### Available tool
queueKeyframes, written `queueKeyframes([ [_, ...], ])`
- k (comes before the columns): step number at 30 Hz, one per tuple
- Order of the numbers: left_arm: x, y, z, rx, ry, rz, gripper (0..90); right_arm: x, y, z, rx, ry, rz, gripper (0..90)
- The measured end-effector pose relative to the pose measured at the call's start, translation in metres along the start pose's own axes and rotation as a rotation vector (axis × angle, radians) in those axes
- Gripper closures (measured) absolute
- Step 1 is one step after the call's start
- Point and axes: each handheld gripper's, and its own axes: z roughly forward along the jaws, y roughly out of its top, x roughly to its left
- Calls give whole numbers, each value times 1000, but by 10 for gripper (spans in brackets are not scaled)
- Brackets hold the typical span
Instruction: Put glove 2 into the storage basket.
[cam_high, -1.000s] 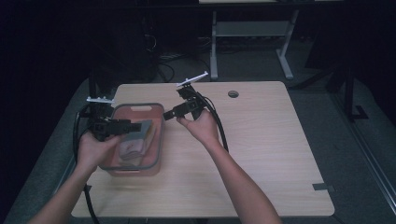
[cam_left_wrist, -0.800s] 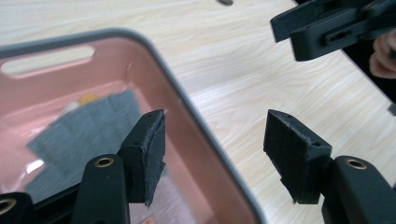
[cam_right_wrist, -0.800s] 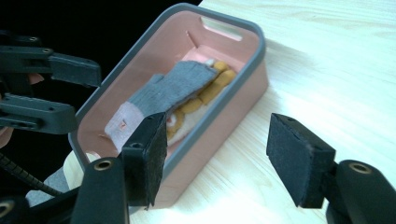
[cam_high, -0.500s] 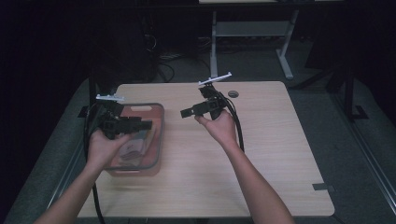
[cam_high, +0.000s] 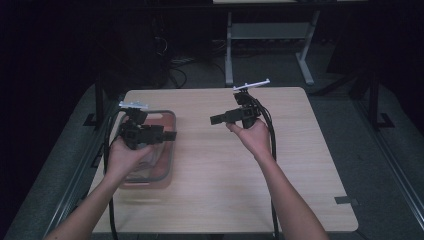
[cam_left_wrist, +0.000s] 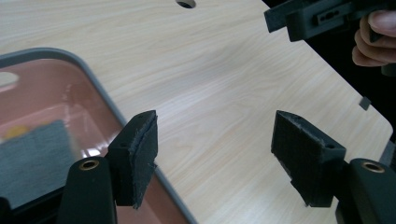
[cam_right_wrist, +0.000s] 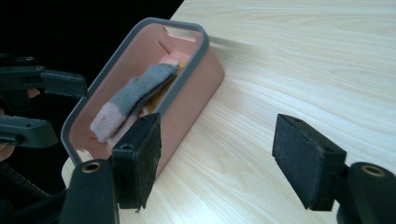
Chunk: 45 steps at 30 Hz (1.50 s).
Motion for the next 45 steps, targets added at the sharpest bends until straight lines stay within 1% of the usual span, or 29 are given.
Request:
queueKeyframes([
  [2, -3, 0, 4, 5, -6, 3, 313, -4, -2, -3, -4, 0, 11, 321],
  [3, -5, 1, 6, 3, -12, 13, 308, -6, -3, -4, -7, -1, 12, 315],
  [5, -9, 1, 10, 9, -18, 18, 297, -10, -4, -7, -4, -6, 18, 311],
  [6, -10, 2, 11, 8, -23, 19, 292, -11, -4, -9, -2, -4, 28, 311],
  [9, -15, 3, 17, 9, -34, 25, 283, -14, -6, -14, -12, -8, 25, 308],
  [12, -20, 3, 22, 15, -43, 36, 277, -18, -9, -20, -12, -13, 37, 301],
  [13, -21, 3, 23, 16, -48, 36, 275, -20, -10, -21, -16, -15, 36, 301],
  [15, -24, 3, 26, 15, -50, 34, 271, -23, -13, -25, -16, -17, 55, 301],
  [16, -25, 3, 27, 16, -52, 36, 270, -25, -14, -26, -19, -19, 51, 301],
  [19, -28, 3, 31, 16, -66, 25, 270, -31, -19, -32, -19, -24, 69, 301],
  [20, -28, 3, 32, 21, -66, 31, 268, -33, -21, -33, -19, -27, 71, 298],
  [23, -32, 3, 37, 25, -73, 33, 256, -38, -25, -40, -23, -28, 85, 298],
  [25, -35, 3, 39, 26, -79, 36, 247, -41, -28, -43, -27, -30, 82, 300],
  [27, -39, 3, 42, 29, -86, 46, 246, -44, -30, -47, -29, -31, 93, 300],
  [28, -40, 3, 44, 29, -88, 43, 243, -46, -32, -49, -31, -37, 89, 300],
  [33, -49, 3, 52, 42, -100, 51, 238, -55, -40, -58, -31, -49, 111, 296],
  [34, -49, 4, 53, 46, -104, 58, 237, -57, -42, -60, -39, -50, 113, 298],
  [45, -64, 3, 66, 55, -134, 75, 232, -75, -58, -78, -50, -69, 149, 293],
])
